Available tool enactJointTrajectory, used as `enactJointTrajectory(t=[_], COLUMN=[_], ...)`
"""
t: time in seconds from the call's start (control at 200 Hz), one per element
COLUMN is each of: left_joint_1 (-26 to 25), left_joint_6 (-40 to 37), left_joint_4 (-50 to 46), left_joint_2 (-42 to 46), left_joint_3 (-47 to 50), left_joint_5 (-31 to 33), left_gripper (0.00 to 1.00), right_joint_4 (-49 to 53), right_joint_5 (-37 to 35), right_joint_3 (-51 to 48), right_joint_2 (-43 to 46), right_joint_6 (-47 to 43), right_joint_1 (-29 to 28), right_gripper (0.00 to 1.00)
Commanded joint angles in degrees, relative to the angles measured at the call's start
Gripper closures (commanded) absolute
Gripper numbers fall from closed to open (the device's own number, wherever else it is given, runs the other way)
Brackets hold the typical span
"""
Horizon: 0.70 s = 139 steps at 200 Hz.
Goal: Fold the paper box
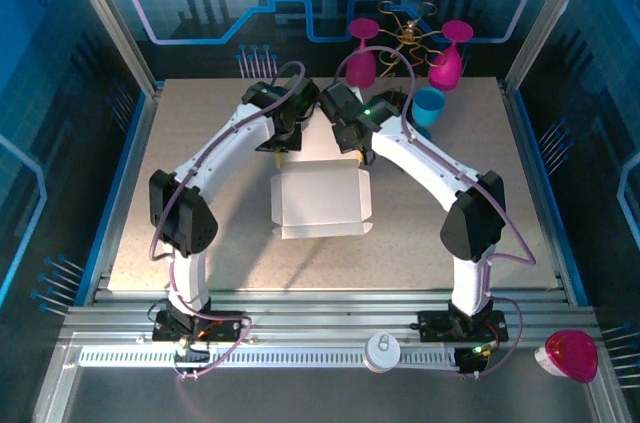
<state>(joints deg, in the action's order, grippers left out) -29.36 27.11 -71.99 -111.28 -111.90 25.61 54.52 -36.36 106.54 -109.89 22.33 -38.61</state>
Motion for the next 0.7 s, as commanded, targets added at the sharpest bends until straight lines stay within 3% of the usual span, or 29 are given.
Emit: enactJointTrajectory(t=[0.0, 0.42, 0.495, 0.565, 0.69], left_joint_1=[-1.43, -1.13, -1.04, -0.87, 0.04], left_joint_6=[1.42, 1.94, 1.72, 1.28, 1.35], left_joint_4=[-0.50, 10.96, 13.78, 16.90, 21.07], left_joint_2=[-0.76, -0.27, 0.74, 2.02, 4.52], left_joint_3=[3.71, 13.02, 15.54, 18.02, 21.36], left_joint_5=[8.32, 8.84, 8.51, 7.74, 5.04], left_gripper=[1.00, 1.00, 1.00, 0.89, 0.82], right_joint_4=[-1.68, -12.81, -20.59, -31.63, -53.99], right_joint_5=[-2.84, -4.20, -3.65, -3.18, -2.98], right_joint_3=[-3.84, -11.04, -16.75, -23.96, -37.40], right_joint_2=[0.03, -0.32, 1.22, 3.54, 8.27], right_joint_6=[1.86, 2.75, 1.44, -0.99, -5.07], right_joint_1=[-1.08, -2.05, -2.08, -2.08, -1.92], right_gripper=[1.00, 1.00, 1.00, 1.00, 1.00])
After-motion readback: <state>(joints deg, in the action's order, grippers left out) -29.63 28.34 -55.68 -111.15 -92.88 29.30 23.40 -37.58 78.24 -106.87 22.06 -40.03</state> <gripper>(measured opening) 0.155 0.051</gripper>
